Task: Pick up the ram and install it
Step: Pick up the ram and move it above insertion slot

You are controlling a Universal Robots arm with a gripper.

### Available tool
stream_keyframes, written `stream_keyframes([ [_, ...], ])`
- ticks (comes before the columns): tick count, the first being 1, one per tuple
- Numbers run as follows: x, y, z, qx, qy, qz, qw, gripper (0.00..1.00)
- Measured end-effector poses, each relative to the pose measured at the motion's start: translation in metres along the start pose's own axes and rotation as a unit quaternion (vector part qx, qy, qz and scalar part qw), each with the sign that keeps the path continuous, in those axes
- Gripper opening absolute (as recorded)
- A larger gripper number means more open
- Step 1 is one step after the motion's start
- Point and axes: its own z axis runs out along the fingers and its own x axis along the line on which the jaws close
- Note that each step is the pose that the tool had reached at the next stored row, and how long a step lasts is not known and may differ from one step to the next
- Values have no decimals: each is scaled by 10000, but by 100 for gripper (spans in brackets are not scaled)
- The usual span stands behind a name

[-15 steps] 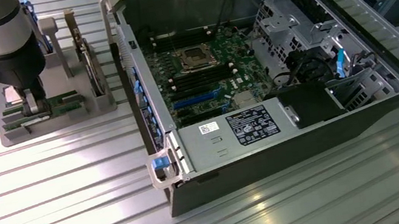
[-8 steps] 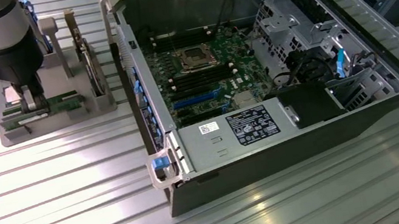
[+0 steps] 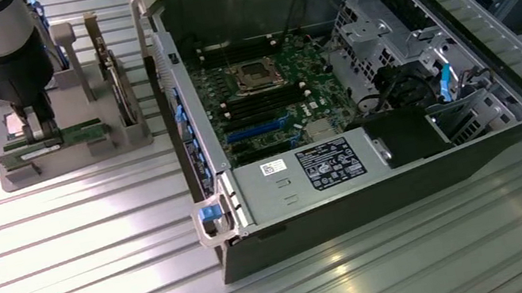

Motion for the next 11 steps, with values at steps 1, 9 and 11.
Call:
stream_keyframes([
  [1,0,0,-9,0,0,0,10000,12],
  [9,-3,5,-123,0,0,0,10000,12],
  [11,-4,6,-147,0,0,0,10000,12],
])
